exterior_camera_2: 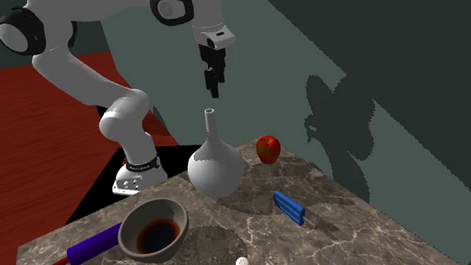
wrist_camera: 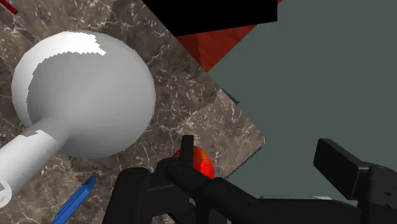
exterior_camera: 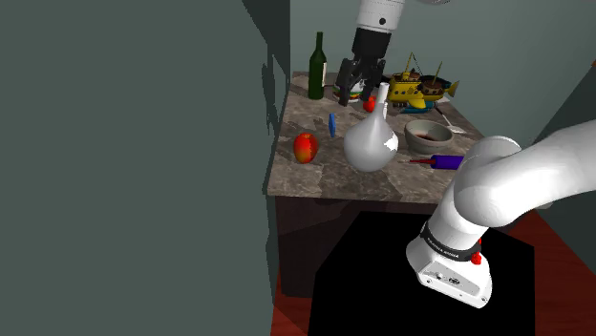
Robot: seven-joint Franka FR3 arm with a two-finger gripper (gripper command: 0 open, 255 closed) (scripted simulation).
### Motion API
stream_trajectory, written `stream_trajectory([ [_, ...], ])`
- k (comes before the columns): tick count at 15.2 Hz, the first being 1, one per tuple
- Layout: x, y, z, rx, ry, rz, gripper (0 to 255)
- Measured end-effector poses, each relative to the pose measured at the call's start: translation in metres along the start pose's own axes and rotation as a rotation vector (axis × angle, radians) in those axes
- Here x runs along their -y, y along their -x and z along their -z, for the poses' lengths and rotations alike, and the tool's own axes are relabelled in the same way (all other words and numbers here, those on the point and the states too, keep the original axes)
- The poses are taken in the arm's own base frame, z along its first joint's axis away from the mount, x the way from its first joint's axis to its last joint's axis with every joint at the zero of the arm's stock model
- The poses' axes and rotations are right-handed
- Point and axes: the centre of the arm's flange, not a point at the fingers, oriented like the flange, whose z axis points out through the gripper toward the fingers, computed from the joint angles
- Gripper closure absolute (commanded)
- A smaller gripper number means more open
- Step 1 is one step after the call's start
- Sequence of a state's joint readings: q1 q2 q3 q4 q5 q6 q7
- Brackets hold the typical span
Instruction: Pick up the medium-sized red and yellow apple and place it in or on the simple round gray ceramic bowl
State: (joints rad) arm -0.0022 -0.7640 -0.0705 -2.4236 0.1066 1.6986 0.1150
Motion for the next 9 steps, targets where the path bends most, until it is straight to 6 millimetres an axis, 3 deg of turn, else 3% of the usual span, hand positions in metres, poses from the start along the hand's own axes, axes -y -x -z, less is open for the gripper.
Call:
stream_trajectory([
  [2, 0.001, -0.005, -0.004, 0.001, 0.003, 0.001, 0],
  [9, -0.004, -0.075, -0.05, 0.011, 0.039, 0.006, 0],
])
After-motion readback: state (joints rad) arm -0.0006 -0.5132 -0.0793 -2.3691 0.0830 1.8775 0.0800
